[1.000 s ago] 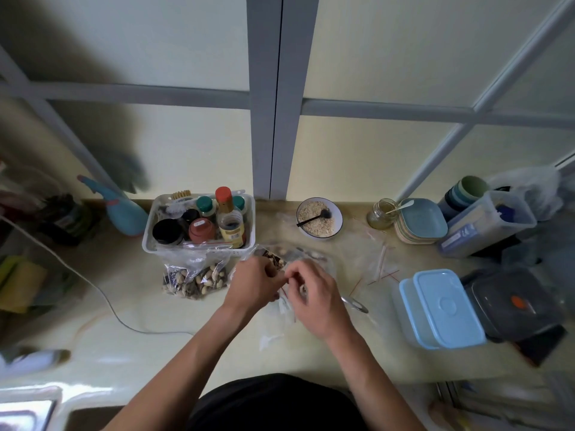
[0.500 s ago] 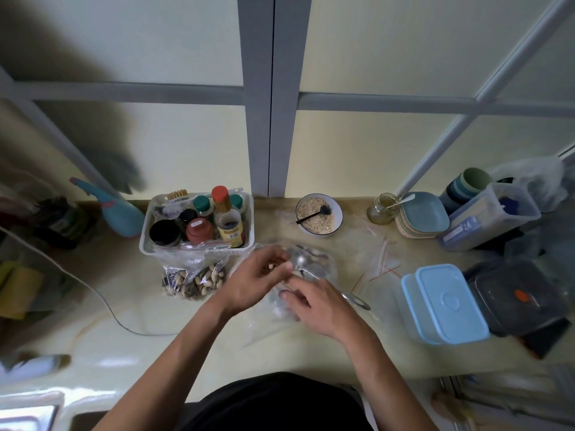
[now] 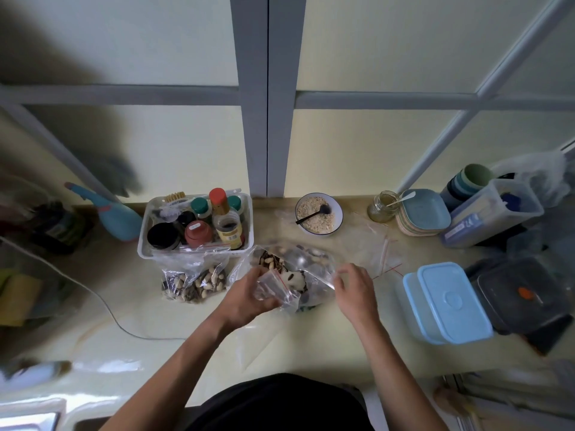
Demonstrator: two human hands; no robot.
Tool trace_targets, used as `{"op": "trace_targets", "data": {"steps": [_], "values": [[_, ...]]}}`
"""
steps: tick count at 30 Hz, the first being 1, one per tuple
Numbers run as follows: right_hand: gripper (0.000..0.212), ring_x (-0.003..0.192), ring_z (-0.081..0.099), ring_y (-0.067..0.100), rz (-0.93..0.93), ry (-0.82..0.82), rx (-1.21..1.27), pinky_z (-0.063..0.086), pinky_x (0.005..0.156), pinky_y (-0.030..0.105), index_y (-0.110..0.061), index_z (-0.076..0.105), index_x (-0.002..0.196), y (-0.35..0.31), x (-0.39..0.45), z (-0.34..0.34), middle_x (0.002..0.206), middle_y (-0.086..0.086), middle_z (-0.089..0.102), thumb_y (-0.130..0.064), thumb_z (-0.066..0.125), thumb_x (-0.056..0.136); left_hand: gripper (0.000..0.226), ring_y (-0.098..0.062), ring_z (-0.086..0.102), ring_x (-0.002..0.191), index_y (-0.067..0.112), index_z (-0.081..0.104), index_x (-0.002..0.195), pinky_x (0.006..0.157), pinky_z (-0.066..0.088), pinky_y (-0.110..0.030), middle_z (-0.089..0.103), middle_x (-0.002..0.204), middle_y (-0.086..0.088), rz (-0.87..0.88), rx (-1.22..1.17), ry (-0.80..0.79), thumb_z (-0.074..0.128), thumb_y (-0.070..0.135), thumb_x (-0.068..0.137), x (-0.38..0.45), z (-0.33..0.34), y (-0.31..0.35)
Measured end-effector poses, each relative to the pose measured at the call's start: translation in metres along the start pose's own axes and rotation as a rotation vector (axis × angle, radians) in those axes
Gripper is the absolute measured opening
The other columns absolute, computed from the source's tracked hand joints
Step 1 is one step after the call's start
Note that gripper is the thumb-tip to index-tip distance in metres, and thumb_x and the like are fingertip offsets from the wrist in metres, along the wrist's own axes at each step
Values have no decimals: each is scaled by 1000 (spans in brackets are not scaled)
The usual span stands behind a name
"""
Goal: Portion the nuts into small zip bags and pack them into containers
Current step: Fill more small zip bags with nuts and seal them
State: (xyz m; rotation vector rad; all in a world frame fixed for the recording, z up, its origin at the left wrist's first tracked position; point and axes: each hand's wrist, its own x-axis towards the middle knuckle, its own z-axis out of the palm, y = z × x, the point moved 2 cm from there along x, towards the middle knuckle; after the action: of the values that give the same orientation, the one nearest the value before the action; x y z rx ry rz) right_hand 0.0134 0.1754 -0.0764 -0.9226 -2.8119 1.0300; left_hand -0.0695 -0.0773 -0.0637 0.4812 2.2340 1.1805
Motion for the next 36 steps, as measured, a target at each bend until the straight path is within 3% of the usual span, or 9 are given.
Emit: {"op": "trace_targets", "data": {"steps": [3, 8, 12, 15, 20, 23, 28, 31, 36], "values": [[39, 127, 48, 35, 200, -176, -407, 46, 96, 44, -15, 56, 128, 43, 12, 10, 132, 11, 55, -33, 60, 94, 65, 9, 63, 84, 31, 47, 125, 68, 45, -7, 65, 101, 19, -14, -33, 23, 87, 34, 75, -2, -5, -6], [33, 121, 52, 28, 246, -314, -540, 48, 94, 38, -19, 65, 124, 68, 11, 19, 126, 7, 56, -35, 55, 96, 59, -1, 70, 89, 22, 54, 115, 79, 57, -32, 74, 98, 15, -53, -115, 160, 88, 44, 72, -2, -20, -18], [21, 93, 69, 30, 294, -311, -297, 53, 70, 32, -14, 72, 100, 59, 16, 6, 99, 10, 72, -30, 67, 88, 62, -2, 71, 87, 27, 53, 123, 82, 59, -36, 74, 96, 17, -40, -114, 213, 86, 46, 73, -4, -32, -22], [9, 73, 72, 26, 270, -299, -106, 55, 66, 32, -20, 63, 81, 33, 21, -14, 77, 4, 72, -20, 71, 82, 68, -2, 72, 87, 38, 47, 128, 84, 59, -36, 75, 96, 10, -44, -86, 186, 85, 49, 73, -7, -35, -31], [18, 62, 69, 15, 179, -137, 548, 52, 63, 28, -17, 66, 103, -17, 15, -30, 85, 4, 76, -14, 76, 89, 78, -1, 72, 86, 35, 45, 136, 81, 60, -30, 74, 99, 9, -39, -73, 178, 84, 54, 72, -9, -33, -36], [10, 66, 69, 16, 96, -76, 714, 54, 64, 23, -18, 69, 104, -42, 8, -22, 83, 4, 76, -16, 70, 95, 77, 3, 70, 85, 32, 46, 134, 76, 56, -20, 70, 97, 16, -41, -55, 194, 84, 54, 70, -9, -31, -32], [15, 65, 70, 3, -57, 33, 369, 51, 62, 16, -27, 64, 105, -53, -4, -5, 85, -5, 76, -19, 51, 105, 75, 0, 71, 82, 38, 44, 130, 82, 59, -32, 73, 96, 14, -56, -45, 174, 82, 61, 69, -9, -28, -37], [19, 76, 70, 14, -247, 99, 165, 54, 70, 31, -24, 64, 111, -49, -15, -2, 88, -1, 75, -16, 48, 104, 77, -2, 71, 79, 37, 42, 130, 81, 59, -36, 74, 97, 13, -46, -20, 172, 80, 63, 69, -12, -25, -40], [25, 69, 64, 25, -498, 97, -37, 47, 60, 33, -13, 60, 114, -58, -34, 7, 84, 7, 69, -23, 39, 105, 82, -3, 69, 75, 32, 42, 133, 79, 58, -33, 72, 97, 12, -42, 60, 194, 78, 67, 68, -21, -23, -43]]}}
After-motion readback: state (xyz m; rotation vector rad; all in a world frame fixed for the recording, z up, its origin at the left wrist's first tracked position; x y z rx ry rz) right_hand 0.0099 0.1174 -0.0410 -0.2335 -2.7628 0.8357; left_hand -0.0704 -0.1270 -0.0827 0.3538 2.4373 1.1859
